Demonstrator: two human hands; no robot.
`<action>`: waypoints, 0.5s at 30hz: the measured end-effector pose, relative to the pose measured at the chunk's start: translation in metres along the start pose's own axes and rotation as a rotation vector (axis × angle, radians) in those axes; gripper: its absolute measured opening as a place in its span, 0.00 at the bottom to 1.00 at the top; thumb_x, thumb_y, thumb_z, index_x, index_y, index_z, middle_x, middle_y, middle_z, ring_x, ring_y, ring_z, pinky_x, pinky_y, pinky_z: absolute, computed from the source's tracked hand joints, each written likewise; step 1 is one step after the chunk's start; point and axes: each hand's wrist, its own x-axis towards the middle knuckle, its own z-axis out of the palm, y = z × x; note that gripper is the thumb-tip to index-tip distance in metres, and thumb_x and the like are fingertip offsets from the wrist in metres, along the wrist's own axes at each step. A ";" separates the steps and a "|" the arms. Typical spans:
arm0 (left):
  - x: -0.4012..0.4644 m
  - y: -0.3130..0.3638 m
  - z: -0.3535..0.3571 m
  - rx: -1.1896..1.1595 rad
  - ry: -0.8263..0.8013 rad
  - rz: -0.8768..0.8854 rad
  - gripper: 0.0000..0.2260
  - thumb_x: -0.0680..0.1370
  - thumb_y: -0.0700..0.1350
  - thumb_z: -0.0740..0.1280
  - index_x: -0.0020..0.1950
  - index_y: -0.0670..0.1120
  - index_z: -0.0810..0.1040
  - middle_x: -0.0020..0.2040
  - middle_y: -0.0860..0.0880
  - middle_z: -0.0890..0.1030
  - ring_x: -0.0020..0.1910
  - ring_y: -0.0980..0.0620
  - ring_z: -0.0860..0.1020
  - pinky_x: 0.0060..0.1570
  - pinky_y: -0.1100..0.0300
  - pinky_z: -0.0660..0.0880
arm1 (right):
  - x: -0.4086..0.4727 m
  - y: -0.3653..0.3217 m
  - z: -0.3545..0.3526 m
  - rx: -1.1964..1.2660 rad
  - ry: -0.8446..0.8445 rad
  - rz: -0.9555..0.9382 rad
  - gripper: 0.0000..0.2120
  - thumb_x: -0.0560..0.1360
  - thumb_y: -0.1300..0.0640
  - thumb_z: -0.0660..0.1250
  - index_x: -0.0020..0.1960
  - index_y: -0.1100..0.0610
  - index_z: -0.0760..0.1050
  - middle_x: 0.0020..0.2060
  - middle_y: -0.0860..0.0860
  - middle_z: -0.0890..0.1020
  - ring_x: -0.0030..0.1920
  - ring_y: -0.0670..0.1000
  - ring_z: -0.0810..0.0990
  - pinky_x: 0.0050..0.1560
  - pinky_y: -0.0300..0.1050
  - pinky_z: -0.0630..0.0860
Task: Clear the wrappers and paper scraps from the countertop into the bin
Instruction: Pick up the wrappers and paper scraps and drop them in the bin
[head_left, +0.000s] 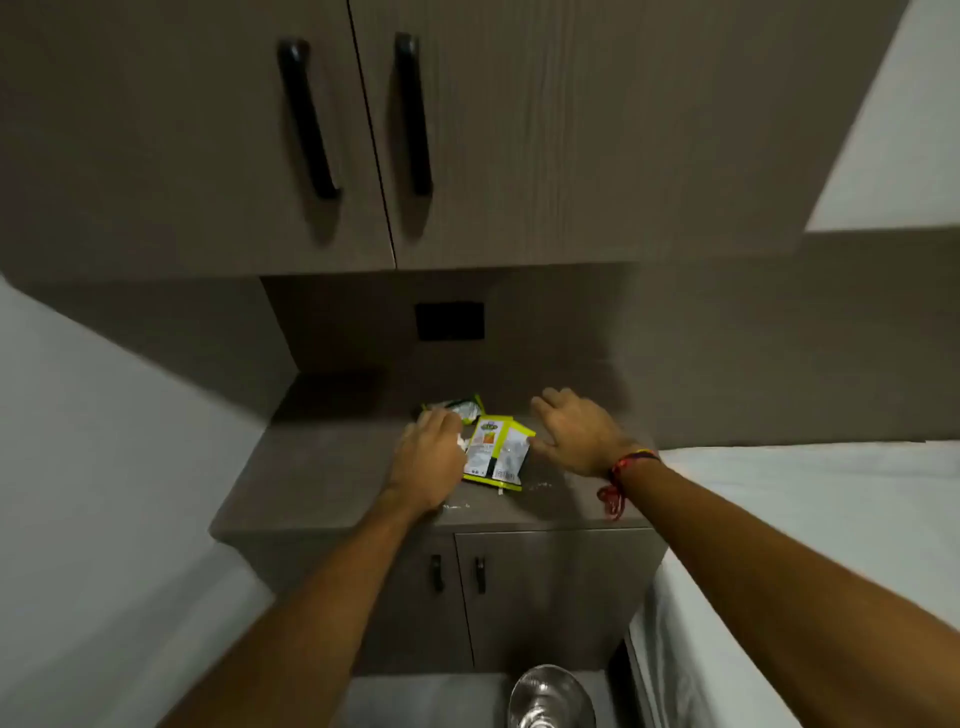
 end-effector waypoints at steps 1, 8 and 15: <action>0.009 -0.010 0.017 -0.018 -0.038 -0.059 0.14 0.78 0.45 0.63 0.62 0.44 0.75 0.62 0.44 0.77 0.61 0.43 0.74 0.61 0.48 0.71 | 0.011 0.005 0.024 0.070 -0.053 0.025 0.27 0.77 0.40 0.64 0.68 0.56 0.70 0.61 0.55 0.75 0.60 0.57 0.76 0.55 0.54 0.76; 0.099 -0.044 0.095 -0.121 -0.047 -0.296 0.21 0.79 0.48 0.66 0.72 0.47 0.72 0.68 0.45 0.76 0.67 0.43 0.73 0.64 0.48 0.72 | 0.086 0.015 0.127 0.239 -0.243 0.046 0.57 0.60 0.21 0.67 0.79 0.51 0.56 0.76 0.59 0.65 0.73 0.62 0.67 0.69 0.63 0.69; 0.143 -0.048 0.145 0.021 -0.104 -0.297 0.29 0.78 0.62 0.64 0.75 0.49 0.67 0.73 0.46 0.74 0.72 0.43 0.71 0.68 0.45 0.67 | 0.110 0.027 0.178 0.221 -0.337 0.004 0.60 0.62 0.26 0.72 0.81 0.48 0.46 0.80 0.63 0.51 0.77 0.67 0.59 0.73 0.68 0.61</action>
